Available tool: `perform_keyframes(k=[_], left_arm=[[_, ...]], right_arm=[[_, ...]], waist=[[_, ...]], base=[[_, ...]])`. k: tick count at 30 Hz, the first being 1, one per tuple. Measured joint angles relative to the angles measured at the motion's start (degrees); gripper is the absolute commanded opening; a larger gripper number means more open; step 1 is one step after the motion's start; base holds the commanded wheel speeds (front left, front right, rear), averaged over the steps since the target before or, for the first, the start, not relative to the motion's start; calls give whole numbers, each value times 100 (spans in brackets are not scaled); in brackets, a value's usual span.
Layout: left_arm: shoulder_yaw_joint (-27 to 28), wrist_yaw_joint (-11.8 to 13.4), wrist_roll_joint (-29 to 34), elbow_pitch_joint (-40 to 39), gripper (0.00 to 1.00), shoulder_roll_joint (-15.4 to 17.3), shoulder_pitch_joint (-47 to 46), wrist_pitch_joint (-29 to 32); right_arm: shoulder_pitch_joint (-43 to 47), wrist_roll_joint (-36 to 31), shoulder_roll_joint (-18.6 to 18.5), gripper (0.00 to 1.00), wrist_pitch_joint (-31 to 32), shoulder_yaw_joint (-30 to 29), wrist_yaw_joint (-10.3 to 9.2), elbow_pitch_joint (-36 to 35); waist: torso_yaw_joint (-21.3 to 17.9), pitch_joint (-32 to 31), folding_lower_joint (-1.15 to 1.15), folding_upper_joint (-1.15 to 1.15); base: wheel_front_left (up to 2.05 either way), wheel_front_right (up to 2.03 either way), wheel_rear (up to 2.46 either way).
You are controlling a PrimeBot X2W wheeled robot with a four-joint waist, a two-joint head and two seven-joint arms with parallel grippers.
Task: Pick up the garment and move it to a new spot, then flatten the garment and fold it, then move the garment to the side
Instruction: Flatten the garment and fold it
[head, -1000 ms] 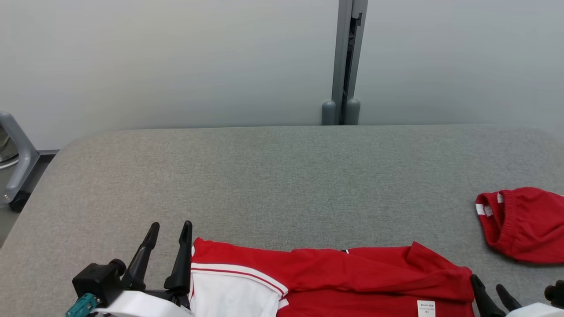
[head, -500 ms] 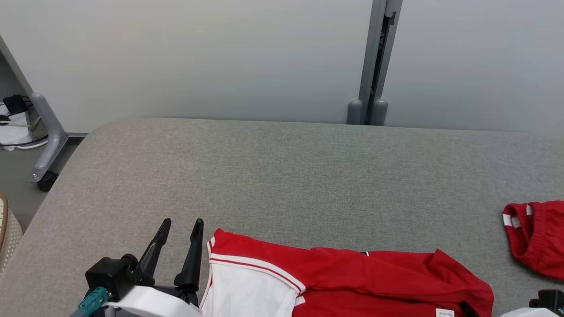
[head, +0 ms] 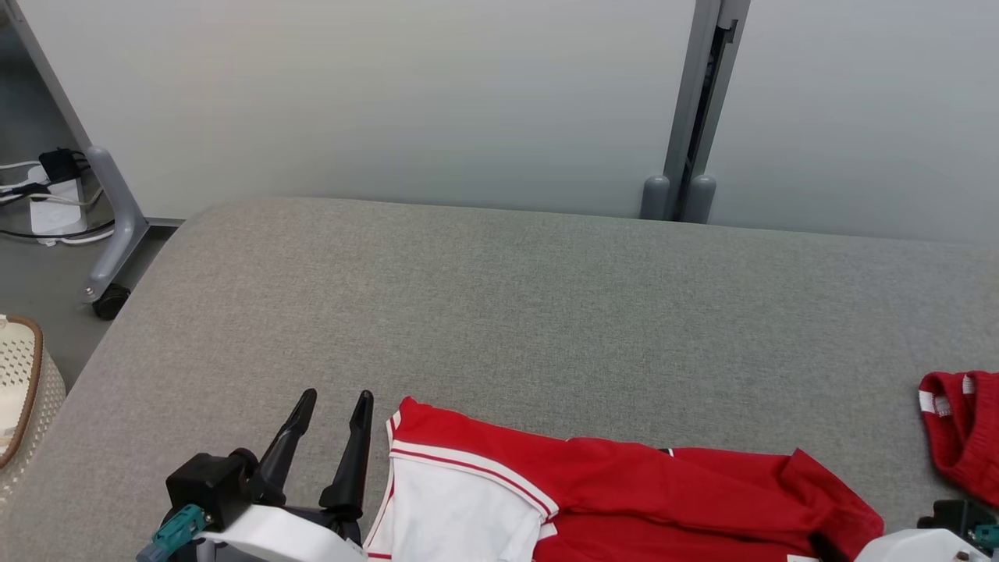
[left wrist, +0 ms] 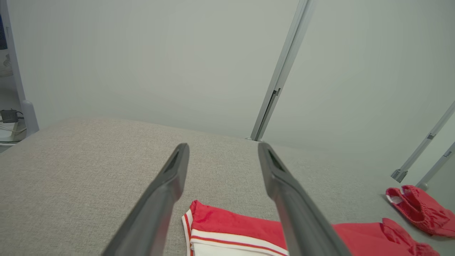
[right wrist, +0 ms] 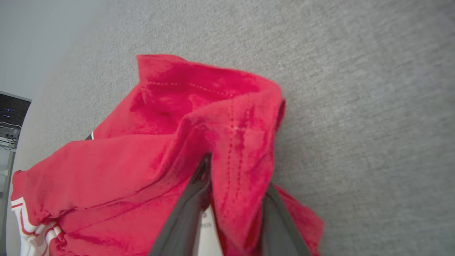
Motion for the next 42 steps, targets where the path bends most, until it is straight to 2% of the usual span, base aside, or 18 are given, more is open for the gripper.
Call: perform_keyframes(k=[7, 13, 21, 27, 32, 39, 42], left_arm=[[-18, -2, -1, 33, 100, 3, -27, 5], [-13, 4, -3, 35, 100, -7, -23, -1], [-14, 5, -3, 37, 100, -59, -18, -10], [-9, 5, -2, 53, 100, -100, -16, -29], [82, 33, 0, 66, 100, -140, 42, -55], [293, 111, 108, 86, 100, -163, 199, -76], [367, 124, 163, 89, 100, -191, 215, -79]], right_arm=[[-109, 166, -30, 0, -270, 243, 0, 4], [-138, 335, -277, 0, -491, 343, 0, -244], [-156, 436, -744, 0, -576, 130, 0, -308], [-185, 372, -899, 0, -566, 86, 0, -620], [-146, 216, -791, 0, -434, 220, 0, -1523], [204, -48, -316, 0, -3, 608, 0, -2789], [274, -41, -43, 0, 192, 814, 0, -3069]], waist=[[36, 15, 0, 0], [-85, -26, 0, 0], [-328, -78, 0, 0], [-440, -111, 0, 0], [-434, -197, 0, 0], [-207, -297, 0, 0], [-49, -320, 0, 0]], base=[[0, 0, 0], [0, 0, 0], [0, 0, 0], [0, 0, 0], [0, 0, 0], [0, 0, 0], [0, 0, 0]])
